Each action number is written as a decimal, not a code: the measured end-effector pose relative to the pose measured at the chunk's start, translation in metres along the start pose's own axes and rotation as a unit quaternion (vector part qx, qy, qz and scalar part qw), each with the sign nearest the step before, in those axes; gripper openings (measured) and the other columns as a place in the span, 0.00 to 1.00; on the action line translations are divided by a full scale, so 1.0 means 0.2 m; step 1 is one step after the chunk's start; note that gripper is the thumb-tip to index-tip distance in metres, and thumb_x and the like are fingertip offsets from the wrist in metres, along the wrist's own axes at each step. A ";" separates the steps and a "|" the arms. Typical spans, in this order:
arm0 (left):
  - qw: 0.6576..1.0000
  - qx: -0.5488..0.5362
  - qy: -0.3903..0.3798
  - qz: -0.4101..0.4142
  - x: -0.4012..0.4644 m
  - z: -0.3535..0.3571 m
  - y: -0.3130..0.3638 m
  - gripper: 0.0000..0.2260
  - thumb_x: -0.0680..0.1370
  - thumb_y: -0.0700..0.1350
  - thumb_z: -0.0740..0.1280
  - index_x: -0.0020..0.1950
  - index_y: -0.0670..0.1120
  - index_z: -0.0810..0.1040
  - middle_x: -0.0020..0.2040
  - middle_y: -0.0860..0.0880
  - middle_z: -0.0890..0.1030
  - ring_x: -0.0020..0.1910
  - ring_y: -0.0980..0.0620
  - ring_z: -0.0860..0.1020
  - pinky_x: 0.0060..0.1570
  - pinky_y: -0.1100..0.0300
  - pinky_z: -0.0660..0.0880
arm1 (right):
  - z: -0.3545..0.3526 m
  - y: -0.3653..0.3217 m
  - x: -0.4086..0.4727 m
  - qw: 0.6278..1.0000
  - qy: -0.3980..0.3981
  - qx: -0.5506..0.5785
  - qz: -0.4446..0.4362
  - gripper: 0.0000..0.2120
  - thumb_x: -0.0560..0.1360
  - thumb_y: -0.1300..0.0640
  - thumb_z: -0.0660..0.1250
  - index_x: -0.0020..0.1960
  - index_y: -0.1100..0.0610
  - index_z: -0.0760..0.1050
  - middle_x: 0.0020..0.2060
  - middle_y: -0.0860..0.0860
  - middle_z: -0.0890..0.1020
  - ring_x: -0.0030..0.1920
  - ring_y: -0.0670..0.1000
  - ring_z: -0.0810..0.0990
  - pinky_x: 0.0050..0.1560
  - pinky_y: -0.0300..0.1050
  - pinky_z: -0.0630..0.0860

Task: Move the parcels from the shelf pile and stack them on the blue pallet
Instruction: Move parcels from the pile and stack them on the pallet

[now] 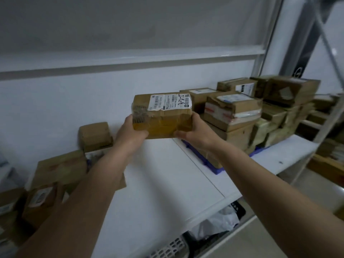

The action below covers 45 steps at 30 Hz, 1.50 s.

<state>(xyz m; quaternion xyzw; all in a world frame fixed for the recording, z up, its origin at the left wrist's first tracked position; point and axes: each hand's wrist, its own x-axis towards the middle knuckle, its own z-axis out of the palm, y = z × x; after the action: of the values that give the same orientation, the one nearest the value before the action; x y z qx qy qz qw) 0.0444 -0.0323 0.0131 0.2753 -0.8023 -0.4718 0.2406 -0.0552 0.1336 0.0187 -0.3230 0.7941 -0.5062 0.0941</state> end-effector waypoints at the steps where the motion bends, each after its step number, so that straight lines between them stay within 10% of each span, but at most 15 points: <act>1: 1.000 0.002 0.006 0.012 -0.02 0.07 0.07 0.22 0.75 0.40 0.64 0.68 0.52 0.67 0.54 0.51 0.77 0.53 0.49 0.75 0.47 0.56 0.71 | -0.10 0.01 -0.02 1.000 0.006 -0.009 -0.001 0.38 0.70 0.54 0.73 0.73 0.55 0.56 0.62 0.48 0.73 0.59 0.48 0.73 0.53 0.39 0.71; 6: 0.997 -0.022 0.021 0.076 -0.10 0.43 0.42 0.23 0.75 0.39 0.65 0.69 0.51 0.66 0.52 0.54 0.74 0.51 0.53 0.72 0.44 0.61 0.68 | -0.61 0.07 -0.09 0.999 0.027 -0.025 -0.009 0.34 0.72 0.56 0.72 0.72 0.56 0.58 0.65 0.53 0.73 0.64 0.54 0.72 0.66 0.53 0.70; 15: 0.990 -0.048 -0.041 0.129 -0.18 1.07 0.87 0.18 0.76 0.39 0.65 0.62 0.54 0.67 0.46 0.56 0.75 0.43 0.59 0.74 0.30 0.70 0.69 | -1.43 0.31 -0.16 0.998 0.064 0.004 0.001 0.30 0.74 0.56 0.69 0.71 0.58 0.60 0.62 0.53 0.74 0.60 0.52 0.75 0.59 0.45 0.75; 24: 0.983 -0.044 -0.097 0.152 -0.05 1.57 1.11 0.23 0.75 0.47 0.69 0.68 0.54 0.66 0.55 0.51 0.77 0.51 0.54 0.77 0.38 0.63 0.72 | -1.87 0.64 0.00 0.988 0.147 0.046 0.004 0.28 0.75 0.47 0.66 0.71 0.58 0.62 0.61 0.51 0.76 0.59 0.51 0.76 0.53 0.43 0.77; 29: 0.984 -0.049 -0.095 0.142 0.17 1.76 1.18 0.29 0.73 0.57 0.71 0.70 0.53 0.65 0.68 0.48 0.71 0.64 0.46 0.72 0.61 0.44 0.73 | -1.99 0.76 0.22 0.980 0.197 -0.007 0.018 0.25 0.77 0.42 0.62 0.65 0.58 0.62 0.55 0.53 0.75 0.54 0.53 0.76 0.46 0.44 0.75; 37: 0.990 0.008 -0.056 0.128 0.50 1.94 1.20 0.28 0.69 0.62 0.72 0.61 0.55 0.64 0.63 0.49 0.73 0.58 0.47 0.74 0.56 0.46 0.76 | -2.11 0.86 0.65 0.982 0.184 -0.033 0.028 0.24 0.78 0.42 0.59 0.64 0.59 0.62 0.55 0.55 0.75 0.51 0.54 0.77 0.52 0.50 0.78; 41: 0.990 0.064 -0.041 0.115 0.59 2.01 1.19 0.36 0.65 0.63 0.74 0.65 0.51 0.61 0.65 0.49 0.70 0.59 0.49 0.72 0.51 0.53 0.74 | -2.13 0.93 0.81 0.977 0.202 -0.063 0.020 0.25 0.77 0.39 0.59 0.63 0.58 0.64 0.56 0.56 0.74 0.53 0.56 0.76 0.55 0.56 0.77; 45: 0.987 0.128 -0.039 0.094 0.65 2.05 1.19 0.53 0.63 0.62 0.76 0.77 0.48 0.50 0.75 0.47 0.61 0.72 0.45 0.64 0.67 0.45 0.67 | -2.15 0.97 0.91 0.975 0.193 -0.105 0.014 0.24 0.78 0.40 0.57 0.61 0.58 0.65 0.53 0.56 0.75 0.49 0.55 0.75 0.51 0.55 0.77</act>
<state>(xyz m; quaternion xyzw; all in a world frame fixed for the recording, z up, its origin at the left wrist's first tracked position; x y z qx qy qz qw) -0.3665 0.2325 0.0612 0.2089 -0.8869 -0.3513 0.2151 -0.4808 0.3961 0.0851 -0.2160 0.8504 -0.4716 -0.0884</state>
